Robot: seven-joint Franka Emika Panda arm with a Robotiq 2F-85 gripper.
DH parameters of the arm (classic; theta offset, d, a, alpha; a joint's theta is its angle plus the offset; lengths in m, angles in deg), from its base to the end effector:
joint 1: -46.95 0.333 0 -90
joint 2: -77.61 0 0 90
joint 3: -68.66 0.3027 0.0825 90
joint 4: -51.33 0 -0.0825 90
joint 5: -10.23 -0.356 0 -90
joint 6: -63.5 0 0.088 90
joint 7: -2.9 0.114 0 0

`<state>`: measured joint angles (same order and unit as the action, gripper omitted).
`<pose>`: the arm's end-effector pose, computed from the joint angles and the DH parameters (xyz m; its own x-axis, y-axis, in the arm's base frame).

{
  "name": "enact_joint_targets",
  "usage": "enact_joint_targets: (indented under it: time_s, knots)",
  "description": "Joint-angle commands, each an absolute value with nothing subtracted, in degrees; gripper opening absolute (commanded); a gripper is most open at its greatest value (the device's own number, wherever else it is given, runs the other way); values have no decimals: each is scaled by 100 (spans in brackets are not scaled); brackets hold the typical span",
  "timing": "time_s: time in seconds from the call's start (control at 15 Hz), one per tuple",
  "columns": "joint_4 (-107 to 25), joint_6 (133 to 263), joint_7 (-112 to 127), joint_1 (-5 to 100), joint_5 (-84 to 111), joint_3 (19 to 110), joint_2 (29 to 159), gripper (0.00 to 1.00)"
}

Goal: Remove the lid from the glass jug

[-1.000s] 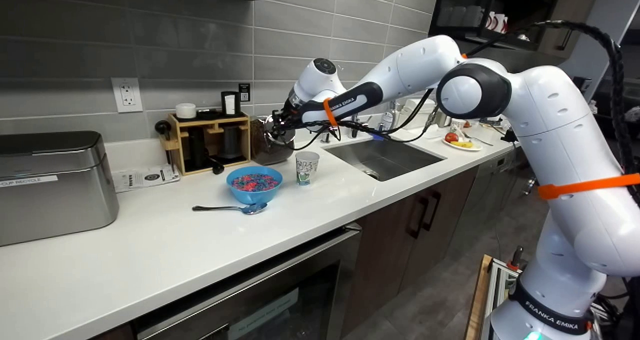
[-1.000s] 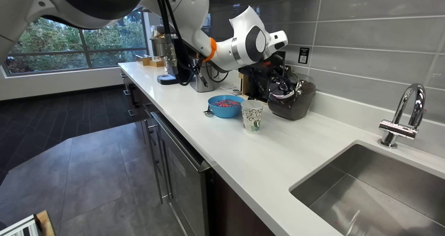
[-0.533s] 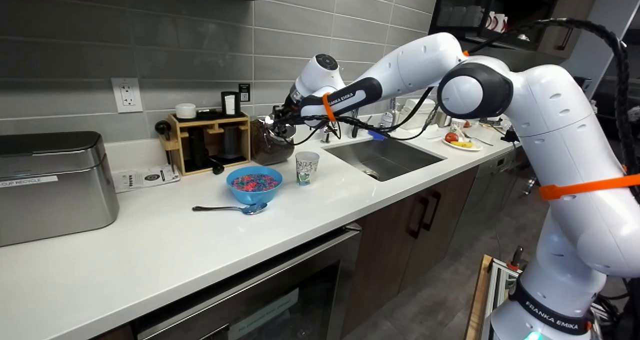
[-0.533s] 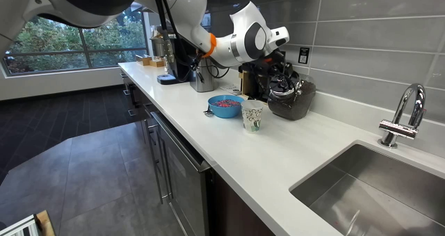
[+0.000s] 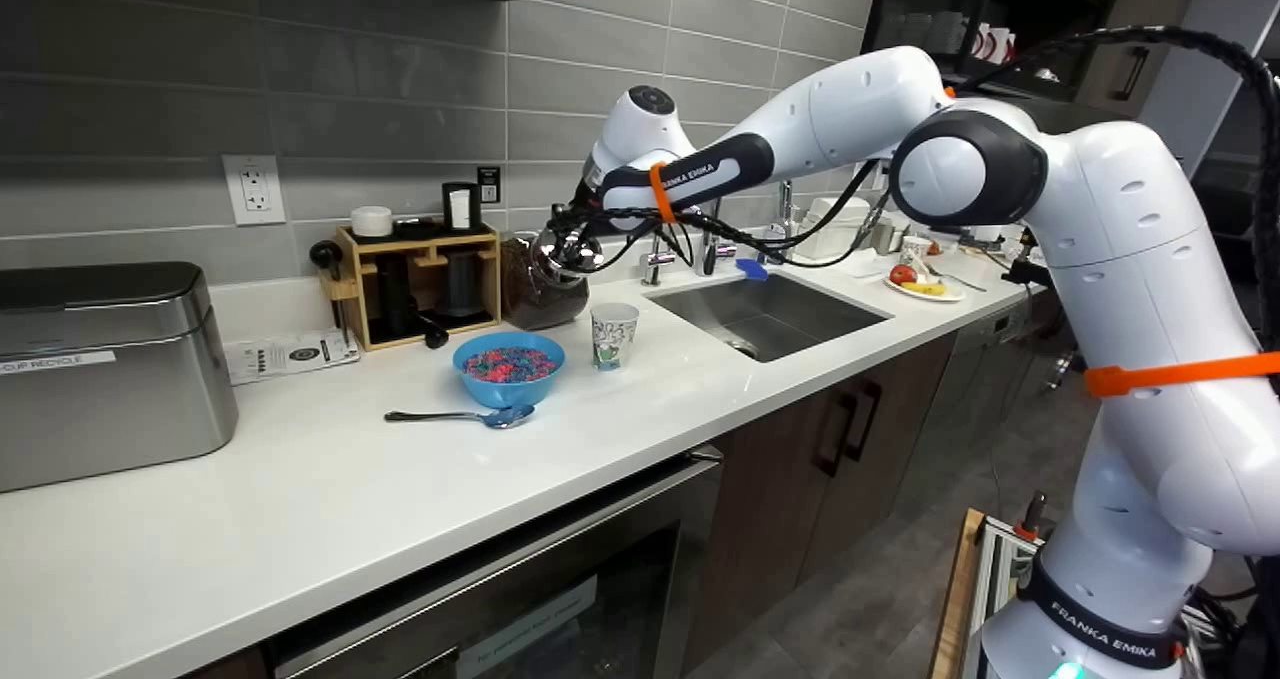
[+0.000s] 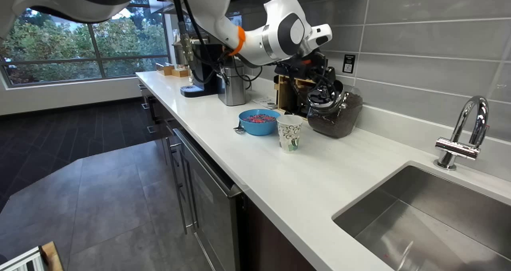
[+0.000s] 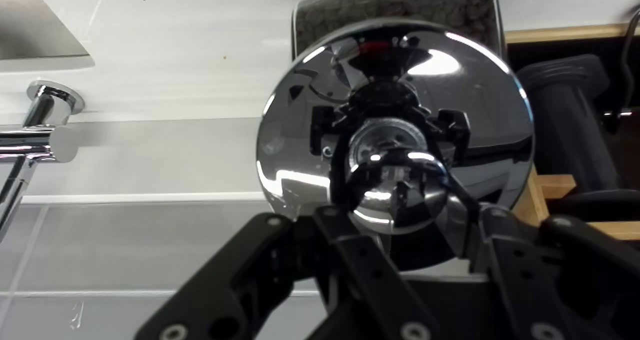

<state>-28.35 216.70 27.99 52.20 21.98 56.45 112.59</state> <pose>0.7366 -0.0442 0.4318 0.7136 -0.2323 0.6609 -0.3306 -0.9434 0.0255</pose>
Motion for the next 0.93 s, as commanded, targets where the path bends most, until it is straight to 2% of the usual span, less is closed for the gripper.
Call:
enact_joint_targets:
  time_s: [0.0, 0.87]
  knots:
    - [-3043, 21056, 2720, 5280, 2113, 5653, 10879, 22]
    - [-2954, 19397, 2682, 4558, 1878, 5684, 10773, 22]
